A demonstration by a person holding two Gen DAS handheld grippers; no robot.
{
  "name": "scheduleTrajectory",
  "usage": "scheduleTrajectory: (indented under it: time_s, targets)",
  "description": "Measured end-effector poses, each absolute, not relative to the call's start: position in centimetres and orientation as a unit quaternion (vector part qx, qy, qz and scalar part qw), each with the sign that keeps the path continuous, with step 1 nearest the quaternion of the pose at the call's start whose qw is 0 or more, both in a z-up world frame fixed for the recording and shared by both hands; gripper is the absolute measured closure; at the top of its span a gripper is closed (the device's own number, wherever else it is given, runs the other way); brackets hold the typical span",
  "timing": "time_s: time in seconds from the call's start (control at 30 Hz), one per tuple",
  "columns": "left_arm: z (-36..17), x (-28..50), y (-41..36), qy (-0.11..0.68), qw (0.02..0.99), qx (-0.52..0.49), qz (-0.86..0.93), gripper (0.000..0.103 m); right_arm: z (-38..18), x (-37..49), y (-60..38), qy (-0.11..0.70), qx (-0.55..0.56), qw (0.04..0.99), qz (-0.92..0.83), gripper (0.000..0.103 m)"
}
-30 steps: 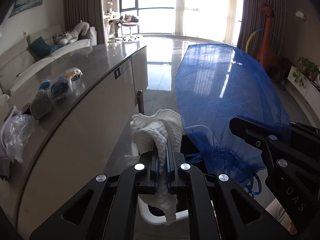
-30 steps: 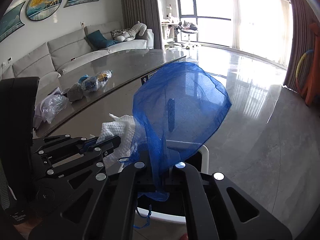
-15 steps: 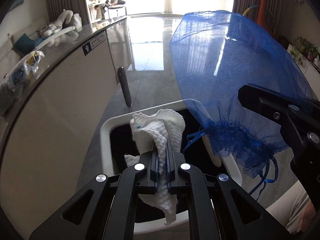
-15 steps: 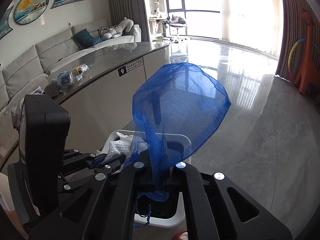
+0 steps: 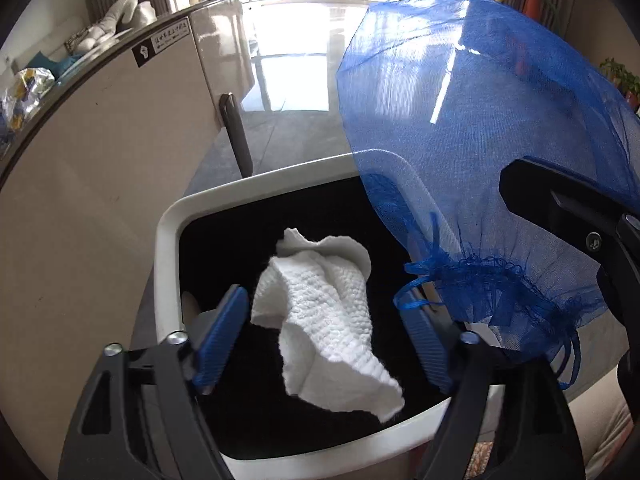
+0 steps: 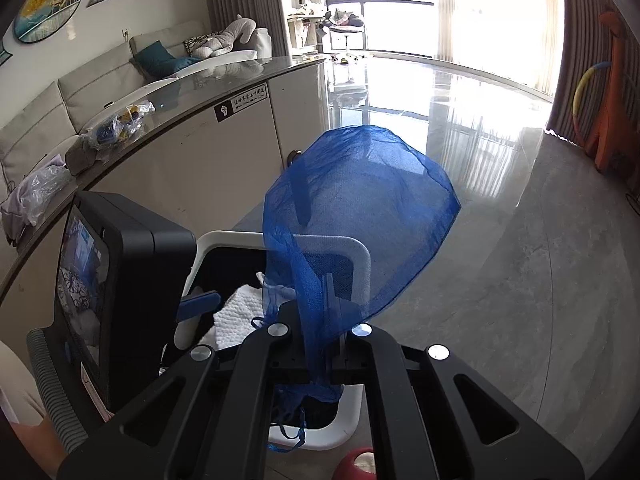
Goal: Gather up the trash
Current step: 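Open the left gripper to drop the tissue while the right gripper drops the mesh bag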
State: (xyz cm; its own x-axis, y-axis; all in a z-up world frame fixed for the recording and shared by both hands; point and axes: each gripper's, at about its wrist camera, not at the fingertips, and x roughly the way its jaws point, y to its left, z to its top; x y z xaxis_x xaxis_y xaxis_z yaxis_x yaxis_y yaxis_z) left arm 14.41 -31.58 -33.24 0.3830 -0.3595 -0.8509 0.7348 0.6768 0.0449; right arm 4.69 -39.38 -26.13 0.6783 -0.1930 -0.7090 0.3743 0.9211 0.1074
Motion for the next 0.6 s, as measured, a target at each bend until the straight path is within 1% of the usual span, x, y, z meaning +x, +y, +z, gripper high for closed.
scheduleTrajectory:
  time_s: [0.07, 0.27, 0.6]
  targets:
    - [-32.9, 14.1, -31.3, 0.420, 0.817, 0.225, -0.325, 0.005, -26.2, 4.9, -39.3, 0.371, 0.124, 0.907, -0.155, 0.099]
    - [-32.4, 14.0, -30.7, 0.430, 0.813, 0.225, -0.322, 0.005, -26.0, 4.9, -39.0, 0.368, 0.125, 0.909, -0.147, 0.098]
    - [-31.5, 14.5, -28.8, 0.415, 0.829, 0.227, -0.298, 0.005, -26.3, 5.3, -38.6, 0.372, 0.128, 0.908, -0.141, 0.098]
